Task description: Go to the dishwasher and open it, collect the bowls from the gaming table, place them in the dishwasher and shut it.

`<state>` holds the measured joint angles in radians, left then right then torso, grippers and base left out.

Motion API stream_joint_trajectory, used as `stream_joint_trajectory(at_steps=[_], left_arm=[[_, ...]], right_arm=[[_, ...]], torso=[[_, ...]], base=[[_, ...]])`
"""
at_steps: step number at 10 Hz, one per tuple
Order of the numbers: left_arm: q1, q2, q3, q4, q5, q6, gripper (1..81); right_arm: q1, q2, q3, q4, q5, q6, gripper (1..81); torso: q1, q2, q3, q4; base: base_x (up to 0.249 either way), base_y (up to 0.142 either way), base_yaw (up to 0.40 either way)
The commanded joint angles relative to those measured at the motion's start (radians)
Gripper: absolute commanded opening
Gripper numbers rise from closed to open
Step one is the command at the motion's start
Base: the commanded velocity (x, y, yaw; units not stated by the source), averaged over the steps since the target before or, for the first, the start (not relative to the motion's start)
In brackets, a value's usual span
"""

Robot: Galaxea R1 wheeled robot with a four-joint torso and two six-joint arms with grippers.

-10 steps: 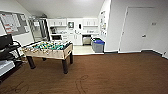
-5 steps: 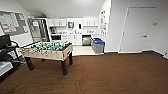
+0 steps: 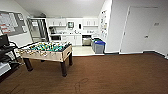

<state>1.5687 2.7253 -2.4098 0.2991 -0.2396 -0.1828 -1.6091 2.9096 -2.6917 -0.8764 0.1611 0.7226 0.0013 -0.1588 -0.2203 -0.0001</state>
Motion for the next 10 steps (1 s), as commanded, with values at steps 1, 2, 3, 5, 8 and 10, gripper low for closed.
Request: stream_joint_trajectory(at_steps=[1, 2, 3, 5, 8, 10], left_arm=[[-0.035, -0.021, 0.001, 0.012, 0.036, 0.003, 1.0], [-0.035, -0.019, 0.001, 0.014, 0.037, 0.003, 1.0], [-0.036, -0.019, 0.000, 0.014, 0.037, 0.003, 1.0], [-0.035, -0.016, -0.002, 0.012, 0.037, 0.003, 1.0], [-0.035, -0.013, -0.003, 0.003, 0.036, 0.003, 1.0], [-0.035, 0.002, -0.031, 0.000, 0.037, 0.003, 1.0]], right_arm=[[0.033, -0.010, 0.003, -0.012, -0.025, -0.002, 1.0], [0.033, -0.010, 0.003, -0.012, -0.025, -0.002, 1.0], [0.033, -0.010, 0.004, -0.012, -0.025, -0.002, 1.0], [0.034, -0.008, 0.003, -0.012, -0.026, -0.002, 1.0], [0.037, -0.004, 0.004, -0.012, -0.026, -0.002, 1.0], [0.036, -0.004, 0.001, -0.012, -0.026, -0.002, 1.0]], torso=[[0.000, 0.000, 0.000, 0.000], [0.000, 0.000, 0.000, 0.000], [0.000, 0.000, 0.000, 0.000], [0.000, 0.000, 0.000, 0.000], [0.000, 0.000, 0.000, 0.000], [0.000, 0.000, 0.000, 0.000]], base=[[0.133, 0.000, 0.000], [0.134, 0.000, 0.000], [0.133, 0.000, 0.000], [0.134, 0.000, 0.000], [0.134, 0.000, 0.000], [0.134, 0.000, 0.000]])
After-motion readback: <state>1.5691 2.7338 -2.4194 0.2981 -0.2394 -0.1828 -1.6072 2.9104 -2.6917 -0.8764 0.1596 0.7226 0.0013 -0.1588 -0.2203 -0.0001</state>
